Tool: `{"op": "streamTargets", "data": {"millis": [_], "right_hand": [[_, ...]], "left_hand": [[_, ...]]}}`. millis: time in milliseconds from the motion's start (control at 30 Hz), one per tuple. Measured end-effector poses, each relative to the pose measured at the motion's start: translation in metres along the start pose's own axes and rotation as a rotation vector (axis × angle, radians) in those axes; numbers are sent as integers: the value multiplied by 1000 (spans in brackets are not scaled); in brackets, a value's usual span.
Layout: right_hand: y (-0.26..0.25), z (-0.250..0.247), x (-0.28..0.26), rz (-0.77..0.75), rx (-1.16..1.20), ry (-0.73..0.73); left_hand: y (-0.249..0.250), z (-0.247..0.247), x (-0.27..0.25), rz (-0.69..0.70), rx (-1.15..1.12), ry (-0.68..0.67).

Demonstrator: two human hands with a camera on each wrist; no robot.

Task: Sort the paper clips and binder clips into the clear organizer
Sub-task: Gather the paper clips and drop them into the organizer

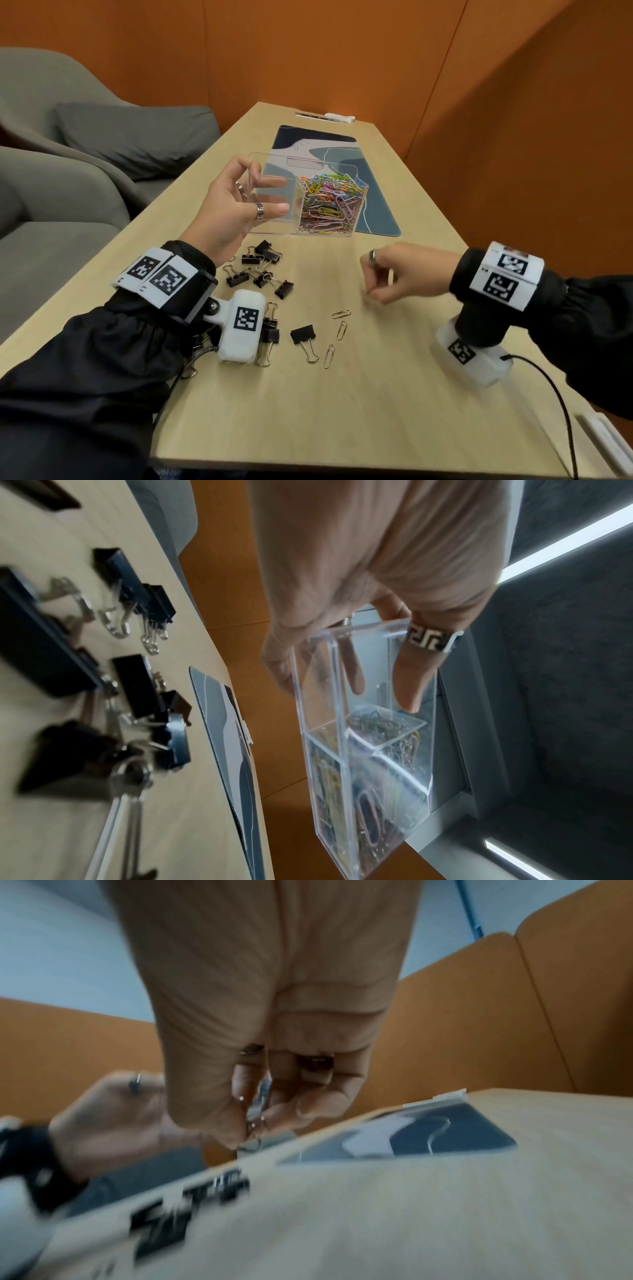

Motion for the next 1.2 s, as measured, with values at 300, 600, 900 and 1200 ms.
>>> {"op": "streamTargets", "data": {"millis": [300, 600, 900, 1200], "right_hand": [[-25, -122, 1, -154, 14, 720], [-24, -116, 17, -56, -130, 794], [-38, -33, 13, -125, 65, 222], [-20, 29, 27, 21, 107, -209]], "left_hand": [[-1, 2, -1, -4, -11, -12], [0, 0, 0, 5, -12, 7], [2, -4, 0, 12, -21, 27], [1, -2, -1, 4, 10, 28]]}}
Point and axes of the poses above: each hand's wrist, its own x-axis towards the middle knuckle, its own z-axis out of the palm, y = z × x, the point moved 6 cm from there along x, towards the middle knuckle, and after that the axes turned 8 degrees about -z, right-handed, at the moved point
